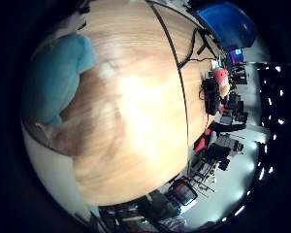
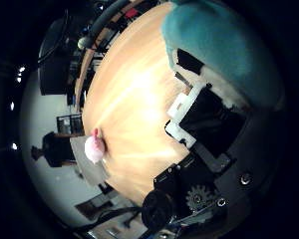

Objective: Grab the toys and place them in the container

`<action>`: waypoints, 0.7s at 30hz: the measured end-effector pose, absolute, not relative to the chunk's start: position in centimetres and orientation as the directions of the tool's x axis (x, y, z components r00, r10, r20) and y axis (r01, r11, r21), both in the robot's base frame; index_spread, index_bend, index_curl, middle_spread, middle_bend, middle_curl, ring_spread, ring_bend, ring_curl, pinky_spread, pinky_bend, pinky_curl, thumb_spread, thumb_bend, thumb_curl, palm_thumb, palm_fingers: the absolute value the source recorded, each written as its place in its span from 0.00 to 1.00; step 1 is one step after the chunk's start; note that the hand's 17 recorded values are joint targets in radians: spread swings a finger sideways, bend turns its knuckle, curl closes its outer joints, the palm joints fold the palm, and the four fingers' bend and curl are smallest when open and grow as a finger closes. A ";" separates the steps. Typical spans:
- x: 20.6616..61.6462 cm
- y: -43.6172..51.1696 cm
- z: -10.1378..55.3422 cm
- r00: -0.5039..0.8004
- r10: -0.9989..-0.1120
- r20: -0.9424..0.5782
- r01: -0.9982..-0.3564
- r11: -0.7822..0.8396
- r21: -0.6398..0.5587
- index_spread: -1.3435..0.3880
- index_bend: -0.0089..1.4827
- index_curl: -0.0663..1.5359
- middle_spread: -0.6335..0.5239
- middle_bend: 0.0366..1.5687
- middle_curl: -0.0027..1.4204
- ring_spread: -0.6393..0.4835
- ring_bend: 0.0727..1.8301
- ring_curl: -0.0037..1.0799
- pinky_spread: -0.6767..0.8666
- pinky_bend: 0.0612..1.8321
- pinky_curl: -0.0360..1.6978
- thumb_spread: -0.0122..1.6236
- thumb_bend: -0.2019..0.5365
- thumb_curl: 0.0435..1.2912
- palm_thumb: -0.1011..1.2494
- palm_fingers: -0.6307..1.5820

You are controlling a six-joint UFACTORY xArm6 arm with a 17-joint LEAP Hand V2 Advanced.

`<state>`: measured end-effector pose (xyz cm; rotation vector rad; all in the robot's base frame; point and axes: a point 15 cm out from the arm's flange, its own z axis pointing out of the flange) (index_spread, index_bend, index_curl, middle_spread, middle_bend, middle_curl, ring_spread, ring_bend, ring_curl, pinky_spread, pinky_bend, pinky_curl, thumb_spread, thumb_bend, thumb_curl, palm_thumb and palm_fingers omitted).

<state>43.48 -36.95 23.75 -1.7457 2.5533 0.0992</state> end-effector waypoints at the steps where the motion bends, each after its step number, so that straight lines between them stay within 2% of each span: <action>1: 43.4 -36.8 24.5 -0.360 -0.930 -0.075 -0.933 0.359 0.026 0.48 0.21 0.28 0.19 0.41 0.43 0.25 0.62 0.41 0.11 0.68 0.18 0.65 0.53 0.28 0.86 0.83; 12: 43.7 -28.8 34.4 -0.241 -0.967 -0.086 -0.970 0.243 -0.003 0.47 0.21 0.33 0.18 0.43 0.46 0.25 0.64 0.43 0.10 0.67 0.21 0.64 0.44 0.28 0.90 0.81; 21: 45.7 -15.6 42.9 -0.006 -0.998 -0.063 -0.994 0.012 -0.105 0.46 0.19 0.37 0.17 0.43 0.47 0.25 0.64 0.44 0.10 0.66 0.23 0.64 0.37 0.29 0.92 0.81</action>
